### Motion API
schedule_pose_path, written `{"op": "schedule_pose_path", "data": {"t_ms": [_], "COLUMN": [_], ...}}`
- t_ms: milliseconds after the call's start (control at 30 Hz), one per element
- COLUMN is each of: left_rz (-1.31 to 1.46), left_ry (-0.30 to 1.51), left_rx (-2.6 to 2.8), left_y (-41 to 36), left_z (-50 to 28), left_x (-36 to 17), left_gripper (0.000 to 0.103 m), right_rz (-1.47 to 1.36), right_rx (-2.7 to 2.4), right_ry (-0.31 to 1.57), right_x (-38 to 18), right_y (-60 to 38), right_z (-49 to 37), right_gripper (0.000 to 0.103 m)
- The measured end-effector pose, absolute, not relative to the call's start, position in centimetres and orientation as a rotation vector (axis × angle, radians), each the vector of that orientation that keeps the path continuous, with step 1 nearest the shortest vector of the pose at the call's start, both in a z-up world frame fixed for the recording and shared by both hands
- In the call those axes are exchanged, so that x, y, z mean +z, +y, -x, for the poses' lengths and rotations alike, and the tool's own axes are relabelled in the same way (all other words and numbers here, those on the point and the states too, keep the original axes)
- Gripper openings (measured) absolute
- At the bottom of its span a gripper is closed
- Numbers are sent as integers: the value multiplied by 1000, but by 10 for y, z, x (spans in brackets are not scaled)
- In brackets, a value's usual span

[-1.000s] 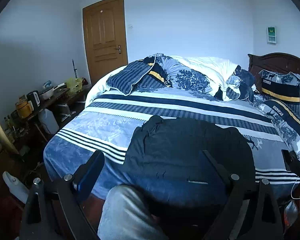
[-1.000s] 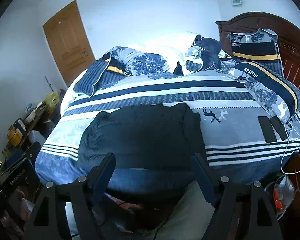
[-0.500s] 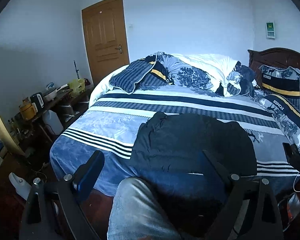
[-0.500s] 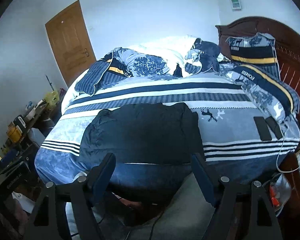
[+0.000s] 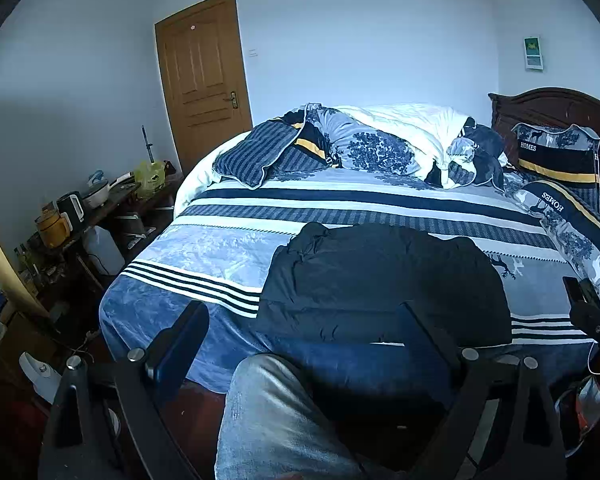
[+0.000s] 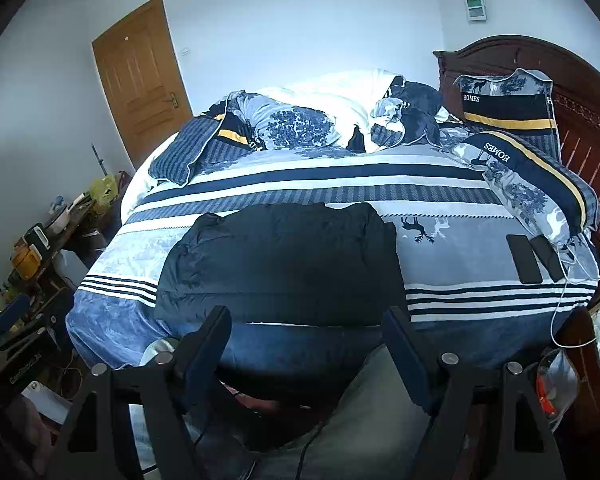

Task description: Fold large clothes

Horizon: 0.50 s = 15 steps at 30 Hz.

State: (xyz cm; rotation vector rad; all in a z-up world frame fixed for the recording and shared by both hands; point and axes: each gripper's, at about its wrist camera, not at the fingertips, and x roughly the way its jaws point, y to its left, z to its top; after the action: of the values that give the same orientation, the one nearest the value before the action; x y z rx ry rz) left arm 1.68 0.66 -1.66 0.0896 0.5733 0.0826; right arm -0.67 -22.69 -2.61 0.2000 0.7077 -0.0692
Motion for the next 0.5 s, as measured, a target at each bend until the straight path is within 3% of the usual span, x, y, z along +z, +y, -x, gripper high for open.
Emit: {"op": "schedule_pose_path", "data": {"t_ms": [500], "left_rz": [-99], "left_ry": [577], "left_rx": [76], "left_y": [8], "left_z": [-16], "left_x": [-18], "left_gripper": [95], "right_rz": [-200], "right_rx": [-67], "right_ry": [720], "right_x": [-30], "right_y": [-230], "right_z": [7], "right_gripper": [80]}}
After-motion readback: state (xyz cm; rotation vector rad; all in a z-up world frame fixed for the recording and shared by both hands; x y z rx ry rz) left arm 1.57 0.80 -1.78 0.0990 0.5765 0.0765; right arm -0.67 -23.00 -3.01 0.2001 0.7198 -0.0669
